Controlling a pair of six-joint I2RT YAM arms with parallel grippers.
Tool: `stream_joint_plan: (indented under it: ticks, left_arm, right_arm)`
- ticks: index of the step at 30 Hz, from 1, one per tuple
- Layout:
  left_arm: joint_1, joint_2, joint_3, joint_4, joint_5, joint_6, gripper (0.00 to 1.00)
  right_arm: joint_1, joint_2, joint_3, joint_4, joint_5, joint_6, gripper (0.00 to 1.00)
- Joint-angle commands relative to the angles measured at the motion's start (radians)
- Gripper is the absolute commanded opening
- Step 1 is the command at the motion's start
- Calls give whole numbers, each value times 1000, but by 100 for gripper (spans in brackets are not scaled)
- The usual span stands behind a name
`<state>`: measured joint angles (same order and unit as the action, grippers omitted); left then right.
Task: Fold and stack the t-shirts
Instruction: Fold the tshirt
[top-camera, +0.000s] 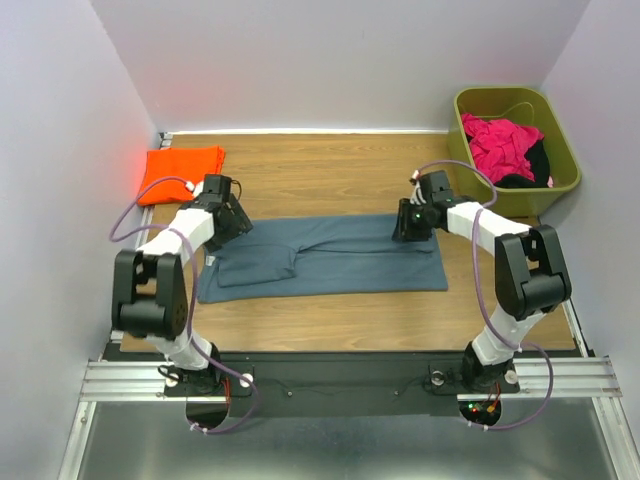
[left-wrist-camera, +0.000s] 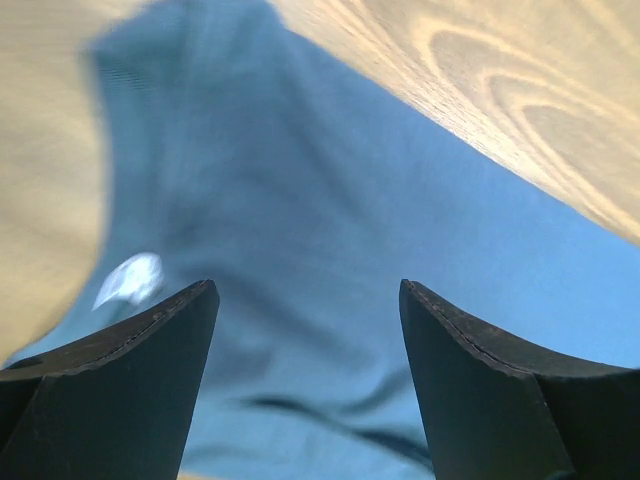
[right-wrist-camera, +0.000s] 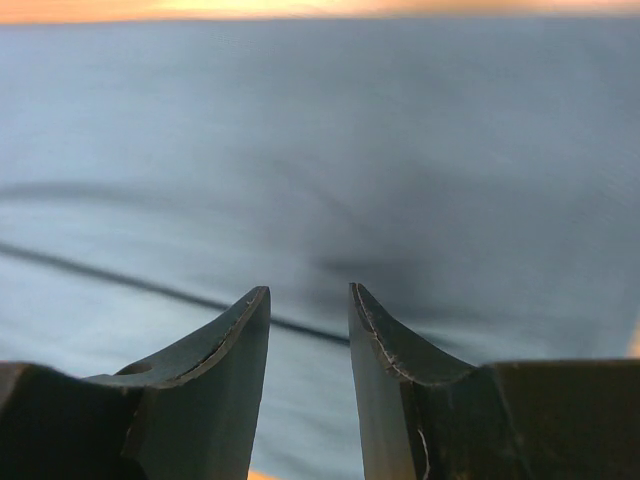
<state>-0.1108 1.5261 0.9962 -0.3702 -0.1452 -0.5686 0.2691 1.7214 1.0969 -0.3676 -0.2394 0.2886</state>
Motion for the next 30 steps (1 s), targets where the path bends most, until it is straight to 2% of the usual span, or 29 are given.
stream_joint_plan:
  ticks: [1, 9, 15, 18, 22, 26, 30]
  left_arm:
    - [-18, 122, 82, 14, 53, 38, 85]
    - [-27, 307, 222, 22, 85, 42, 84]
    - [-50, 405, 350, 5, 141, 38, 84]
    - [-56, 372, 401, -6, 141, 42, 86]
    - [-55, 252, 391, -12, 89, 53, 88]
    - [-56, 108, 302, -24, 29, 84, 89]
    - [-56, -27, 122, -32, 7, 130, 86]
  right_arm:
    - [-65, 18, -44, -25, 89, 40, 43]
    - [-200, 84, -68, -50, 277, 76, 43]
    - [-245, 103, 13, -77, 423, 52, 43]
    - [-238, 67, 46, -79, 330, 20, 43]
    - [-157, -3, 77, -77, 244, -19, 43]
    - [-21, -63, 96, -74, 135, -43, 43]
    - [93, -114, 104, -30, -38, -49, 43]
